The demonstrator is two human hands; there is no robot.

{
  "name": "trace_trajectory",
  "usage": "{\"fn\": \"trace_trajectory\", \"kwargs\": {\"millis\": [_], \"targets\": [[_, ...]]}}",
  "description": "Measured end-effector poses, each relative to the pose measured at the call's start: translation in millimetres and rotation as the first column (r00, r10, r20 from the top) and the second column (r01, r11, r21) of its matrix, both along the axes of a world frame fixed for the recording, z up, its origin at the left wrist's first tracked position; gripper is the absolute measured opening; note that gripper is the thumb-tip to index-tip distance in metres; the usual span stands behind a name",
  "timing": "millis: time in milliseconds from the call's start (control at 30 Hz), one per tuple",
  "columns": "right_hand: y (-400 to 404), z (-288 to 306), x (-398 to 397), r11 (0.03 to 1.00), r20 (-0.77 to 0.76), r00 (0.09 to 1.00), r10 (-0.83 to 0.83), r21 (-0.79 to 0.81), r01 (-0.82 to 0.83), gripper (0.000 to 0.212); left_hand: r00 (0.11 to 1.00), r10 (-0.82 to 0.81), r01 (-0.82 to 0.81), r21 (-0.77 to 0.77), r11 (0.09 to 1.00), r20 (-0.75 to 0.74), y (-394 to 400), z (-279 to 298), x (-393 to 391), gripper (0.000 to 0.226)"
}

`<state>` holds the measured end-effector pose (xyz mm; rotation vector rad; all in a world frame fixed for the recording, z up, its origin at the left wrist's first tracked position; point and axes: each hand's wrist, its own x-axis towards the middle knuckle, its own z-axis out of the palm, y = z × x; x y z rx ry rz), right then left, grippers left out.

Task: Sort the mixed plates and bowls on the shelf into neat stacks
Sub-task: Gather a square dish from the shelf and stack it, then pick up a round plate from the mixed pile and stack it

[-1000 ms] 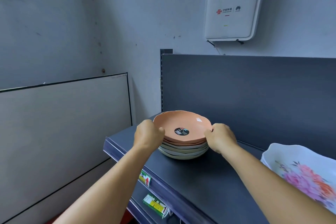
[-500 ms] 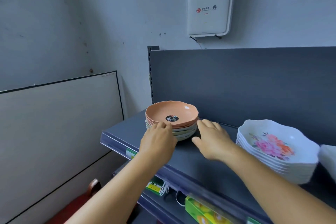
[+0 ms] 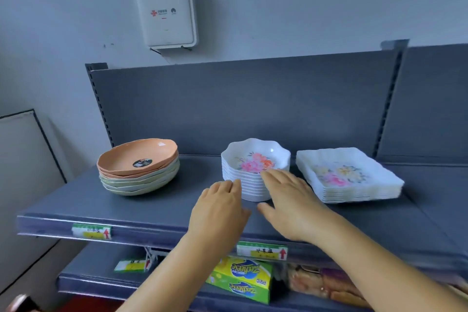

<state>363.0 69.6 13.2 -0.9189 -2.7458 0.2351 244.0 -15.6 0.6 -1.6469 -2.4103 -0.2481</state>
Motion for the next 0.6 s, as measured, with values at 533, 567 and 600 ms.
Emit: {"fn": "trace_trajectory", "kwargs": {"millis": [533,567,600], "targets": [[68,-29,234,0.901,0.1,0.898,-0.43,-0.024,0.434,0.069,0.919,-0.394,0.392,-0.072,0.917,-0.021,111,-15,201,0.059],[73,-30,252,0.891,0.105,0.887,-0.449,-0.029,0.454,0.069,0.91,-0.414,0.412,-0.073,0.909,-0.023,118,-17,218,0.062],[77,-32,271,0.881,0.108,0.877,-0.468,-0.03,0.473,0.069,0.901,-0.434,0.432,-0.074,0.899,-0.021,125,-18,236,0.065]]}}
